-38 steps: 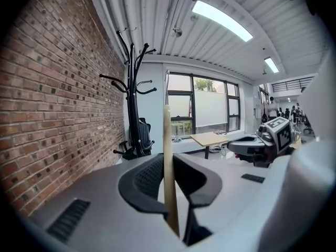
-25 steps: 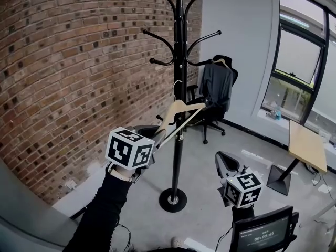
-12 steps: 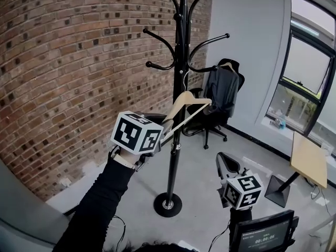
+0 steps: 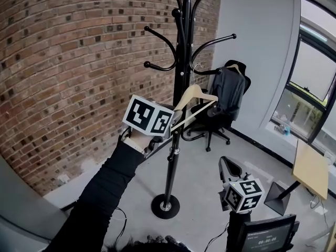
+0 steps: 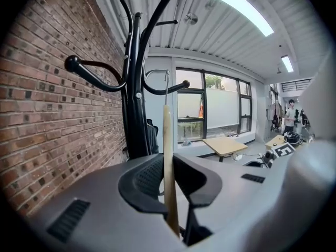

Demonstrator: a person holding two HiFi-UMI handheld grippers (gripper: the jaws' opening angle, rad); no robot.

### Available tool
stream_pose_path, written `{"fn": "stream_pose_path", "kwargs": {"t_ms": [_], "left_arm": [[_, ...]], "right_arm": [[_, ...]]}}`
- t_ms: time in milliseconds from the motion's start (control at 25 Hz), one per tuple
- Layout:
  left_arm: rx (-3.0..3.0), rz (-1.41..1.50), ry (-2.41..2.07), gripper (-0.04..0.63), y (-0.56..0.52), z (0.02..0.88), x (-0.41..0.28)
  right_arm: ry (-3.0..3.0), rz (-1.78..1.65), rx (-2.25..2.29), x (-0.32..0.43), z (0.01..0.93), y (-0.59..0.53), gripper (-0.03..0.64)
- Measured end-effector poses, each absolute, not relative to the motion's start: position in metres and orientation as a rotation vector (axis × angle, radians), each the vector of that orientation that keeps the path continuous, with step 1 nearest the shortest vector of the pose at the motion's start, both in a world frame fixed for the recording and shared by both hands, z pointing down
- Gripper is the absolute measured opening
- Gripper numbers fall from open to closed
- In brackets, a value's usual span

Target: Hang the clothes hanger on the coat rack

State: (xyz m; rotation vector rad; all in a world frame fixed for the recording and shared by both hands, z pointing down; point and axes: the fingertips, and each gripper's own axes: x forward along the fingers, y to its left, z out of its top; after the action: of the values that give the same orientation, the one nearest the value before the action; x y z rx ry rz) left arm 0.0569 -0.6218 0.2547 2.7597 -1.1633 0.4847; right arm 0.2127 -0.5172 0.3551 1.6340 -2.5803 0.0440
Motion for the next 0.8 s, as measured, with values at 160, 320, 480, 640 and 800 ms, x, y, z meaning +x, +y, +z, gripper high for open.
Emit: {"fn": "stream_pose_path", "kwargs": {"t_ms": [160, 320, 480, 640, 800], "left_arm": [[2.74, 0.496, -1.164, 0.057, -0.641, 0.257, 0.063], [2.726, 0.514, -1.161, 0.057, -0.65, 0.265, 0.067], [2.71, 0.494, -1.109, 0.057, -0.652, 0.277, 0.072], [2.719, 0.464, -1.07, 0.057, -0.65, 0.284, 0.074], [2.732, 0.467, -1.054, 0.057, -0.649, 0.285, 0.073]], "right_arm": [[-2.573, 0.066, 1.646, 0.223, 0.363, -0.525, 0.009], [-2.569, 0.078, 1.661, 0.232, 0.367, -0.533, 0.009], [-2.576, 0.084, 1.65, 0.233, 0.37, -0.538, 0.009], [-2.577, 0.094, 1.64, 0.231, 0.374, -0.542, 0.009], [-2.584, 0.102, 1.625, 0.225, 0.376, -0.543, 0.009]]}}
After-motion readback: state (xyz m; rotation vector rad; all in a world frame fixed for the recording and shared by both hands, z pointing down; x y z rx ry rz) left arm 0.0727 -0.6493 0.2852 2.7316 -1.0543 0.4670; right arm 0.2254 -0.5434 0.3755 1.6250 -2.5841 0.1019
